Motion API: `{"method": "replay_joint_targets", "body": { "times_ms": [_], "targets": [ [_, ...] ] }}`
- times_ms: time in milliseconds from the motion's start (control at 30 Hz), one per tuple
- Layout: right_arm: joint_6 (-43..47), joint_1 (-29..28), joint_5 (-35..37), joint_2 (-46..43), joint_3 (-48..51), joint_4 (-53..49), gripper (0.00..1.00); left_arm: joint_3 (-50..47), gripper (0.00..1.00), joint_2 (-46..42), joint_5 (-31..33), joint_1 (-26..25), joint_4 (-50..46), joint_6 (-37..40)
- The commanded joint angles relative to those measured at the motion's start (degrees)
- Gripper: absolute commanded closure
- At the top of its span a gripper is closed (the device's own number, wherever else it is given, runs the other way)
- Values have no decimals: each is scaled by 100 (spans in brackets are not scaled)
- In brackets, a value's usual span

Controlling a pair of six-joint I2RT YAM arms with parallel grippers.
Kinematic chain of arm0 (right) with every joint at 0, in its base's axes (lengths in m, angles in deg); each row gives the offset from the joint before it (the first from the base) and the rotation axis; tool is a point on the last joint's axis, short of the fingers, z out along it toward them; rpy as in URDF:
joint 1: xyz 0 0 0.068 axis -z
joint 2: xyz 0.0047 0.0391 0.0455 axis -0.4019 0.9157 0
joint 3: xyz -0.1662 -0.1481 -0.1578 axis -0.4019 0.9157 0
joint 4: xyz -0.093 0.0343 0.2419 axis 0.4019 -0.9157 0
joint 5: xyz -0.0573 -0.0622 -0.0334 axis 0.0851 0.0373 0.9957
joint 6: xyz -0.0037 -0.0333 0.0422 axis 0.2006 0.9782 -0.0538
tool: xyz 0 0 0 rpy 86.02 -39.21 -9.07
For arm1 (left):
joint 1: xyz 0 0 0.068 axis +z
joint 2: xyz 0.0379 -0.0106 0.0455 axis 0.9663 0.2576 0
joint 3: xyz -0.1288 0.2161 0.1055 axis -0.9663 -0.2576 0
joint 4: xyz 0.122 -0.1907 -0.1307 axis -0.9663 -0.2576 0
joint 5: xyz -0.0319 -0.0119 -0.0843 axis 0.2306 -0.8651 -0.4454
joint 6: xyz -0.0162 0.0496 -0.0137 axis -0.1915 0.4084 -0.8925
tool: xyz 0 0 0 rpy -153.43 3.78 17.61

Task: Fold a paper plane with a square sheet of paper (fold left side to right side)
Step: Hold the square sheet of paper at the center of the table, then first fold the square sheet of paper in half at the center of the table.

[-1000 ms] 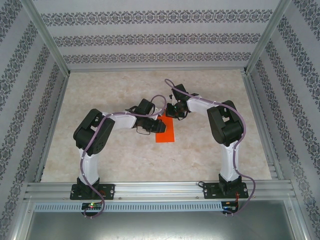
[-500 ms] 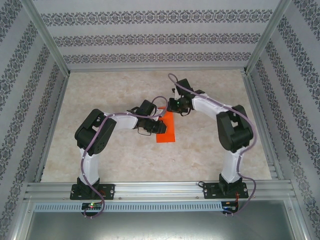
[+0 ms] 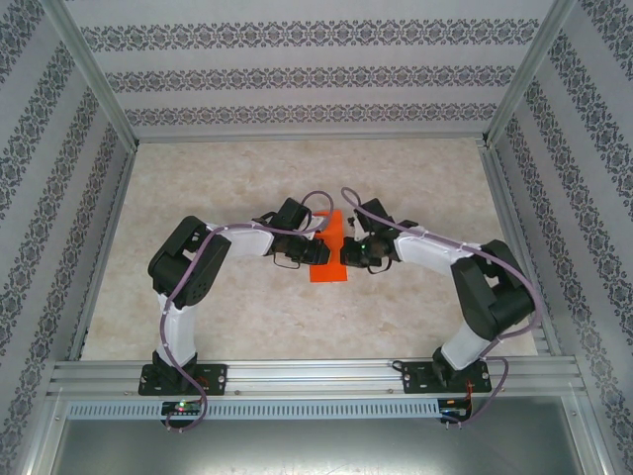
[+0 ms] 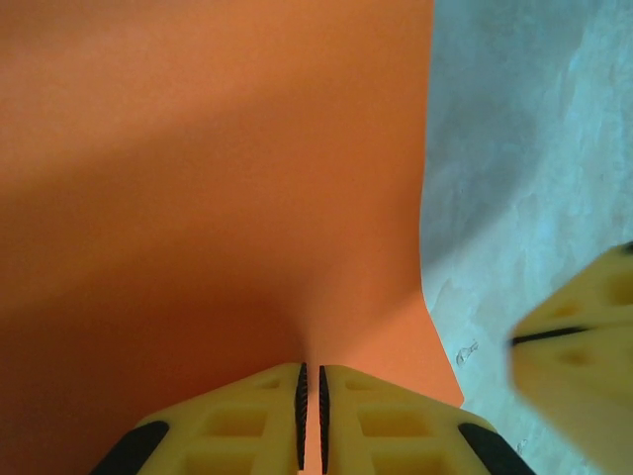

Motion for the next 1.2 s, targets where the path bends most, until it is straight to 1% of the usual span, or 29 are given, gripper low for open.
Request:
{"method": "replay_joint_targets", "body": {
  "times_ms": [0,100,233,333,500,667,1000,1167],
  "targets": [
    [-207,-27,-116,364,105,355,100,-25,84,84,233,-115,-450,108],
    [-187,-67,-122,623,88,319,100,9,84,51,210,-115,-478,112],
    [-85,-67,140,710,57,-7,100,110,84,-37,-144,-57,-297,-45],
    [36,-49,285,731,27,-234,100,257,83,-126,-263,33,-230,-142],
    [187,-23,384,817,-26,-427,100,705,83,86,-100,225,-487,-71],
    [298,-5,494,838,-79,-594,100,926,83,357,17,389,-484,-21],
    [399,-5,582,866,-122,-758,100,939,83,605,363,505,-408,59],
    [471,-5,692,907,-132,-895,100,957,84,771,519,681,-176,-167]
  ]
}}
